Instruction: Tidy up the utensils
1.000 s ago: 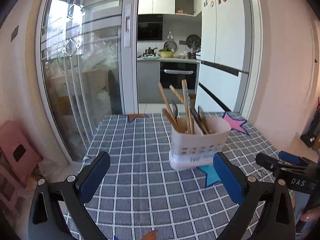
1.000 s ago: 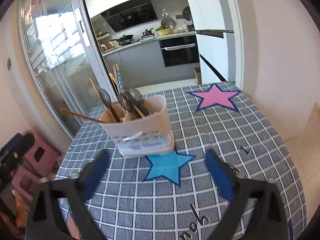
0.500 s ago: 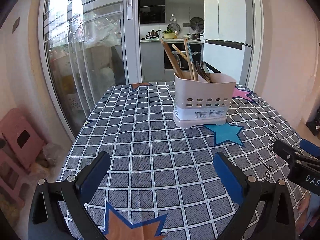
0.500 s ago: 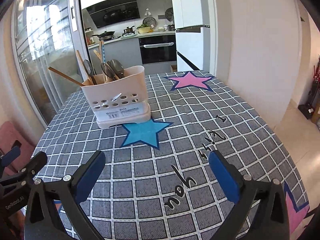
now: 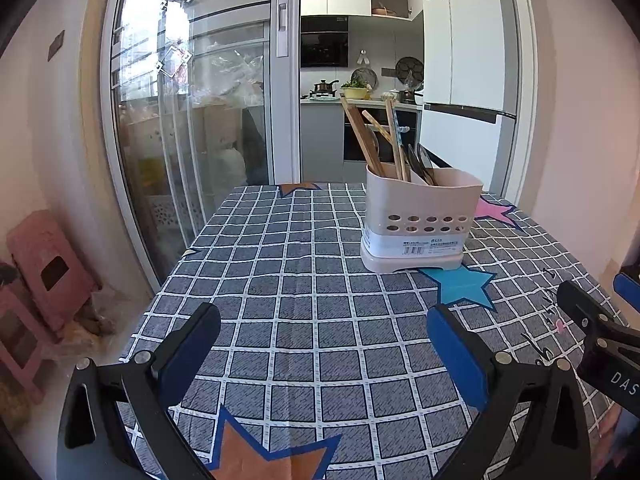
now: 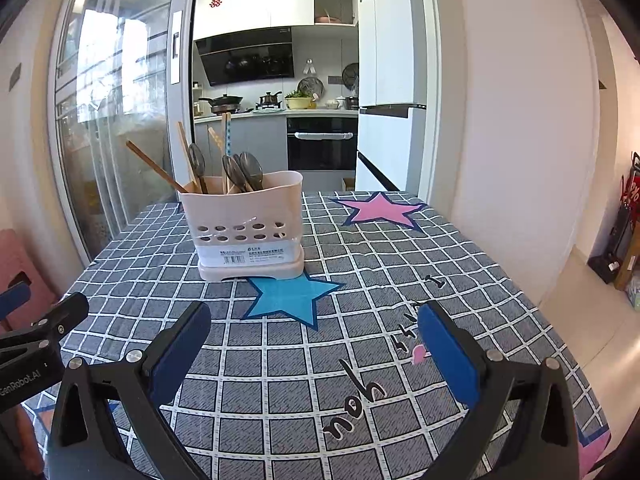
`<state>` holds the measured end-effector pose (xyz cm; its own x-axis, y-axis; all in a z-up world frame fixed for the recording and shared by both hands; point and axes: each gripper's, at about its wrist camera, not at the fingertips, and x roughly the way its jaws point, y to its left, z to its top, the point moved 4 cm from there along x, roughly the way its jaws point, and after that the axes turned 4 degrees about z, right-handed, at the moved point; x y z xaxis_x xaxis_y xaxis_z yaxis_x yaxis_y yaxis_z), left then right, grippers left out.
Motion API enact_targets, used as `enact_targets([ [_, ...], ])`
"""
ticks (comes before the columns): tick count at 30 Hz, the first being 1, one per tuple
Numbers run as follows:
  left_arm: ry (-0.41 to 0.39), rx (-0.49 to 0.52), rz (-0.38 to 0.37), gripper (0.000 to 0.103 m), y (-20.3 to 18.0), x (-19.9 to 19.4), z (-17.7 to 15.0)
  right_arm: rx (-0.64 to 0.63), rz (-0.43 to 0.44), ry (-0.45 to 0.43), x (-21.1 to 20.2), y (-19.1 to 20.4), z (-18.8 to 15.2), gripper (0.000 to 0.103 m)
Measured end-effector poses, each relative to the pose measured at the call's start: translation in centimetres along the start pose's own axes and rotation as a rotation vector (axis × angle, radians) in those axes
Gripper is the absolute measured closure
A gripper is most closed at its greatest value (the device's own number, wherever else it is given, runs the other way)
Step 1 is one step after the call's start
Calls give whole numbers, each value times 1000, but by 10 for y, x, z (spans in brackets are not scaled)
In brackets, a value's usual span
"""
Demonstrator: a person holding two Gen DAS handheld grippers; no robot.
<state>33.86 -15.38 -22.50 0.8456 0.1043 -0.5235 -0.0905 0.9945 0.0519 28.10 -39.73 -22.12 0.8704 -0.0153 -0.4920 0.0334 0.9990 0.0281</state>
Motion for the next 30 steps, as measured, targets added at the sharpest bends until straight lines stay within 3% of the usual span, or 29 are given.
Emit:
enact_targets([
  [30,60,-16,-17,0,-2,7,-3,-29,31,8,2,6,-2,0],
])
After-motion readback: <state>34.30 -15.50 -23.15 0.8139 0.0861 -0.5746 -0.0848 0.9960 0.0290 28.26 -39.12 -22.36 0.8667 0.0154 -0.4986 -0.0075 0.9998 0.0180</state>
